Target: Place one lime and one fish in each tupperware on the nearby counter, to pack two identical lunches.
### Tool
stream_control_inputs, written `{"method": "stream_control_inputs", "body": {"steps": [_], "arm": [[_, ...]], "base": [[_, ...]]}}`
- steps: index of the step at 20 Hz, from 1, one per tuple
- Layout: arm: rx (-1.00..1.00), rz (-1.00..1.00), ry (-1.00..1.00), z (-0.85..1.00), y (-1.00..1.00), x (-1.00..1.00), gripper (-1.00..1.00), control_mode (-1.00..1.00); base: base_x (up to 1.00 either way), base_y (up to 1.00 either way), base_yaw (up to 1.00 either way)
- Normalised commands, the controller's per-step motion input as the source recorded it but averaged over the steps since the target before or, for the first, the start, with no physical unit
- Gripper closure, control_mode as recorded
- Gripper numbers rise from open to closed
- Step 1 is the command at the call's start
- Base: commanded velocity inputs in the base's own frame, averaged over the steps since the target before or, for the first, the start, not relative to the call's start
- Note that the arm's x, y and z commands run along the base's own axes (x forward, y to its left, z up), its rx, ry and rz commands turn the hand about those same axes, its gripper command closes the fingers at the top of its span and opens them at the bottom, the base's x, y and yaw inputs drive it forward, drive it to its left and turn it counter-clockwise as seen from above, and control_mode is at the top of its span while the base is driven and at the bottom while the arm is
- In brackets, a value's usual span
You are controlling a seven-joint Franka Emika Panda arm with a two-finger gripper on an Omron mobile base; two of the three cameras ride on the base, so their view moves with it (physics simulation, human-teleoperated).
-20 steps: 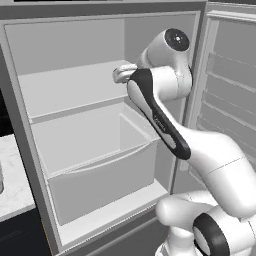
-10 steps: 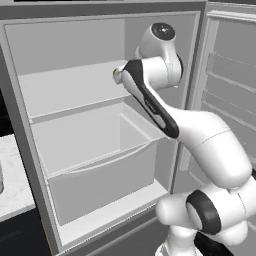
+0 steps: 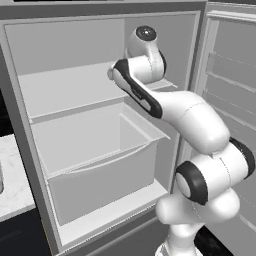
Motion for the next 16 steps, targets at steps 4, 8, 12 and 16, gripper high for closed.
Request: {"method": "stream_control_inputs", "body": {"steps": [4, 8, 12, 16], "arm": [[0.00, -0.05, 0.00, -0.22, 0.45, 0.48, -1.00, -1.00], [0.00, -0.02, 0.00, -0.19, 0.12, 0.62, -1.00, -1.00], [0.00, 0.00, 0.01, -0.03, 0.00, 0.22, -1.00, -1.00], [-0.01, 0.00, 0.00, -0.11, 0.00, 0.30, -1.00, -1.00]], "base": [[0.00, 0.00, 0.00], [0.00, 0.00, 0.00], [0.00, 0.00, 0.00], [0.00, 0.00, 0.00]]}}
